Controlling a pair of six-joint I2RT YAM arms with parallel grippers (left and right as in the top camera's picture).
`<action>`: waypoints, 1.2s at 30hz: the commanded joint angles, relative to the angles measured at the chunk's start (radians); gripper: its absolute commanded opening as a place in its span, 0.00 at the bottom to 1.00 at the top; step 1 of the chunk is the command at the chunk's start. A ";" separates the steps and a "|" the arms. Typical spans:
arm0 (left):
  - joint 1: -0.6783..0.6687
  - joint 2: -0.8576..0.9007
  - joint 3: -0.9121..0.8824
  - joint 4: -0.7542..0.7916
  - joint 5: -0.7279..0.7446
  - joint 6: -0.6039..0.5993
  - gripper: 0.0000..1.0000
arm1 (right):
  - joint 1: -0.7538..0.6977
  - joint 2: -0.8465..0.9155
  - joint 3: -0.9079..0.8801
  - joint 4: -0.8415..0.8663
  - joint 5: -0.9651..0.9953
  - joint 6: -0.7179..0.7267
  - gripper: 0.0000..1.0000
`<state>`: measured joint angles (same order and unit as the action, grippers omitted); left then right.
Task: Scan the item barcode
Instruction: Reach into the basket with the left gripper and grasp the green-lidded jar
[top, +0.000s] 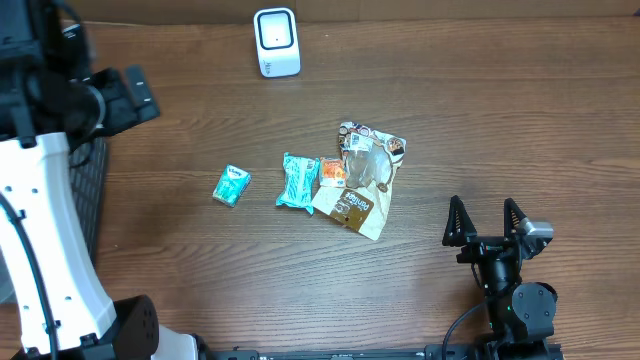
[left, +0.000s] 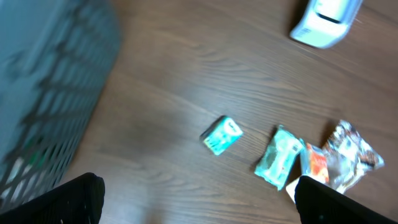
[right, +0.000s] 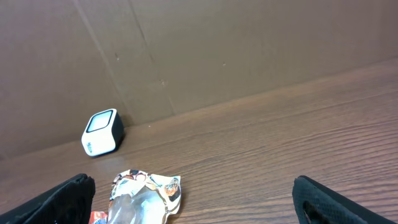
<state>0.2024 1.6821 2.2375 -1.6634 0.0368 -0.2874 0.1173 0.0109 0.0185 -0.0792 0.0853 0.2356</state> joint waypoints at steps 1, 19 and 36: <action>0.070 -0.014 0.010 -0.014 -0.018 -0.074 1.00 | -0.006 -0.008 -0.011 0.004 0.003 -0.001 1.00; 0.515 -0.016 0.005 0.013 -0.022 -0.127 0.99 | -0.006 -0.008 -0.011 0.004 0.003 -0.001 1.00; 0.703 -0.013 -0.398 0.278 -0.047 0.366 0.90 | -0.006 -0.008 -0.011 0.004 0.003 -0.001 1.00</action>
<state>0.9051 1.6794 1.9079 -1.4220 -0.0013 -0.1261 0.1173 0.0109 0.0185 -0.0795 0.0853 0.2352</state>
